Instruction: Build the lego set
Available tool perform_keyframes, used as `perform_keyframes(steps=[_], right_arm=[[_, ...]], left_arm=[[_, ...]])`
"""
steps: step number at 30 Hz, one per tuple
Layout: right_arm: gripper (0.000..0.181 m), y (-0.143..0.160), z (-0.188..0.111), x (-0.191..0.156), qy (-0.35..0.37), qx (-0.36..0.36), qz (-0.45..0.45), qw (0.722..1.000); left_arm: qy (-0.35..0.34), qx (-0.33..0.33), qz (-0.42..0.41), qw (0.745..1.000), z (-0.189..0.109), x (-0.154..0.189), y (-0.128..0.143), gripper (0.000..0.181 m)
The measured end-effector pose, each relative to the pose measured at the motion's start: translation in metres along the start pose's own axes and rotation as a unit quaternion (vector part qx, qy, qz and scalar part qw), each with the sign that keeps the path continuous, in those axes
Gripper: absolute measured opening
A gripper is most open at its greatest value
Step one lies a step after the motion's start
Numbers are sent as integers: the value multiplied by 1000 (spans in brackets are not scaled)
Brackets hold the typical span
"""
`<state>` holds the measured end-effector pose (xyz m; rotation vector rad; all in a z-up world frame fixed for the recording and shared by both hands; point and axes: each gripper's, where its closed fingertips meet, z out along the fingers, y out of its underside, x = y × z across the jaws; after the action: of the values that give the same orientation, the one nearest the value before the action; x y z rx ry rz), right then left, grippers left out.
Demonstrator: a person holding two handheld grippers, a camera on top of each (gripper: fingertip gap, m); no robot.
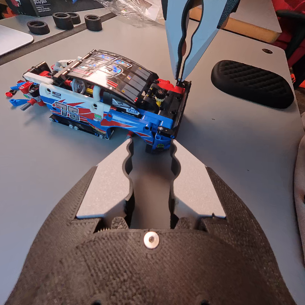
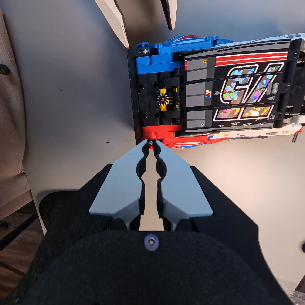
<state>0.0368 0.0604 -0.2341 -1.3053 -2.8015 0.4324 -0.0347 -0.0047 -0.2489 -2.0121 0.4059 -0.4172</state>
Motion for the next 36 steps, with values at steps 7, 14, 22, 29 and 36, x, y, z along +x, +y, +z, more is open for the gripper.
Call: perform_keyframes(steps=[7, 14, 22, 29, 36], right_arm=[[2, 1, 0, 0, 3, 12, 8, 1000], [3, 1, -1, 1, 7, 32, 41, 999], [33, 6, -7, 1, -20, 139, 75, 987], [29, 5, 10, -3, 33, 179, 36, 983], [23, -7, 15, -9, 88, 234, 34, 968]], left_arm=[[4, 0, 2, 1000, 0, 1, 0, 44], [4, -7, 15, 1000, 1, 4, 2, 47], [17, -4, 24, 1000, 3, 11, 0, 43], [-6, 0, 31, 999, 10, 11, -5, 40], [-27, -13, 31, 999, 2, 2, -1, 31]])
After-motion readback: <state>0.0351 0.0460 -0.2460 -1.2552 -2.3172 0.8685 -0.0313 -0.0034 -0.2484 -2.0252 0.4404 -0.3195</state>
